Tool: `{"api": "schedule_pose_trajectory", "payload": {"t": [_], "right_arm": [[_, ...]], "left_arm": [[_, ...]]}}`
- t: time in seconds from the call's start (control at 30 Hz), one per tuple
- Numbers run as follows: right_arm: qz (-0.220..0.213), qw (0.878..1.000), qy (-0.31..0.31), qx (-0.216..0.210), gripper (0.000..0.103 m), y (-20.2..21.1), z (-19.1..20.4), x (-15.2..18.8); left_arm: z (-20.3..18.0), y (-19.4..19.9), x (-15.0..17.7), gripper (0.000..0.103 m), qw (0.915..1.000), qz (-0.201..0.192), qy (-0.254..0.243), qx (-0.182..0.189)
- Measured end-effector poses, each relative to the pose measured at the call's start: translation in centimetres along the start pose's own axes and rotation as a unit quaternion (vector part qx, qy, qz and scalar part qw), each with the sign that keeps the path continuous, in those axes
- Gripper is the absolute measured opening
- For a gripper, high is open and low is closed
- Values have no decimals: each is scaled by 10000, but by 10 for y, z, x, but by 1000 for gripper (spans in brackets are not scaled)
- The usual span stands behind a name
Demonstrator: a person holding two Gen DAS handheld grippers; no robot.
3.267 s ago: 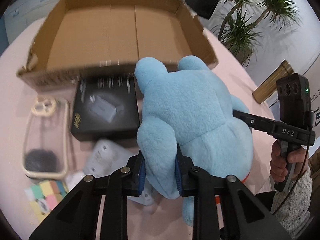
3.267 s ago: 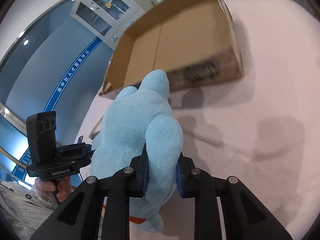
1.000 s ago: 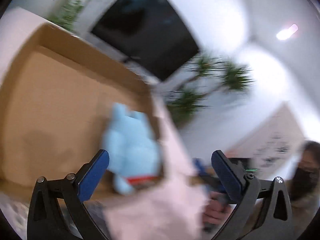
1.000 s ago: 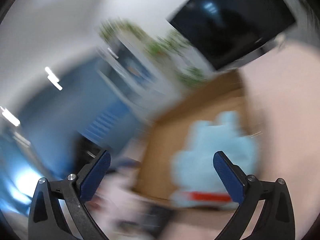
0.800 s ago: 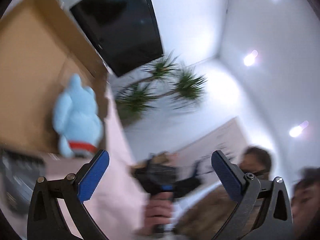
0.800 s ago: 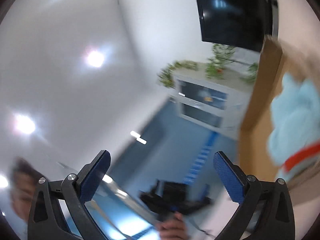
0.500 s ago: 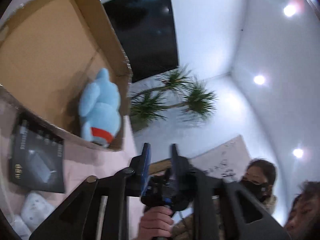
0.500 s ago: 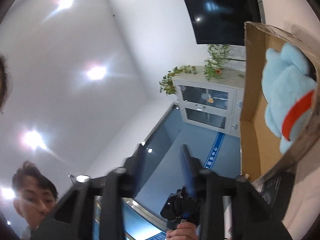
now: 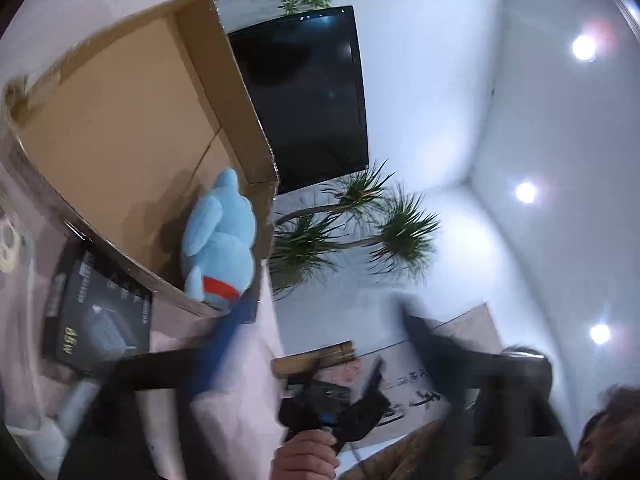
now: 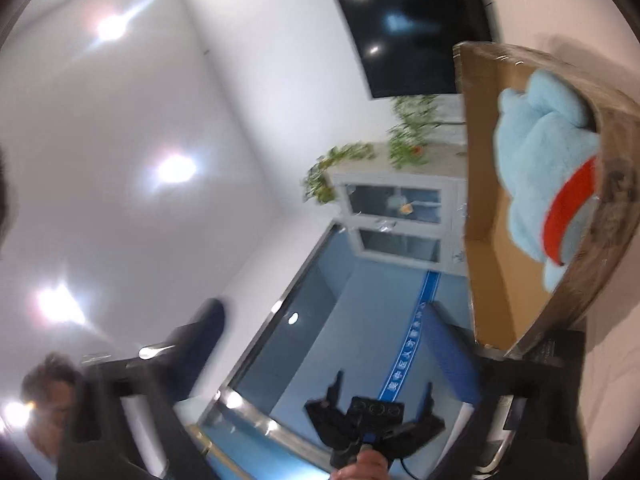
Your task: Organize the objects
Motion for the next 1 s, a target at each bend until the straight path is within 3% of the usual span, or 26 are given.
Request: {"api": "schedule_pose_trajectory", "payload": {"t": [0.07,0.1,0.13,0.17,0.2,0.3,0.37,0.43,0.5,0.53,0.57,0.6,0.67,0.8,0.87,0.9,1.0], "right_arm": [[94,9999,-39,18,26,-3,-1,0],[102,9999,-60,79,27,-4,-2,1],[179,9997,-66,170,34,-9,-4,2],[272,9994,-46,221,64,-11,-4,3],[373,9985,-14,392,103,-13,-4,5],[979,9858,510,1264,103,-20,3,16],[1468,9630,995,2029,103,-28,7,27],[2049,9301,1499,2653,103,-36,9,45],[2739,8689,2307,3418,103,-49,11,75],[2964,8447,2613,3612,103,-52,12,87],[3283,8093,3048,3800,103,-59,13,107],[3549,7818,3387,3847,103,-66,14,126],[4037,7348,3948,3758,103,-77,13,171],[4602,6561,4927,3391,102,-94,3,267],[4686,6369,5143,3320,98,-97,-5,302],[4649,6335,5235,3294,94,-96,-9,315],[4340,6340,5359,3501,92,-106,-22,336]], "left_arm": [[0,0,1,28,9996,81,-85,-263],[3,1,1,48,9994,93,-56,-317],[4,4,1,95,9993,65,-39,-365],[6,11,1,101,9988,-41,-54,-487],[6,19,2,102,9974,-152,-170,-685],[-7,43,7,102,9868,-112,-981,-1287],[-17,57,16,102,9665,-17,-1724,-1903],[-22,66,28,102,9349,237,-2478,-2532],[-20,75,43,102,8876,385,-3200,-3292],[-17,80,52,102,8650,491,-3465,-3596],[-13,86,58,102,8514,587,-3589,-3780],[-8,94,66,102,8409,698,-3666,-3920],[13,102,83,102,8301,968,-3646,-4107],[46,98,95,102,8343,1452,-3399,-4090],[48,96,94,101,8317,1607,-3489,-4009],[47,93,94,101,8300,1737,-3605,-3885],[50,88,91,97,8001,2248,-4041,-3822]]}}
Point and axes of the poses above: each gripper's, at about its wrist camera, not at the fingertips, and y roughly against the way its jaws point, z to its left, x to its underside, the point moved 2 cm from there along -y, roughly the way its jaws point, and after that the axes turned 2 degrees about -z, right-handed, at the moved point
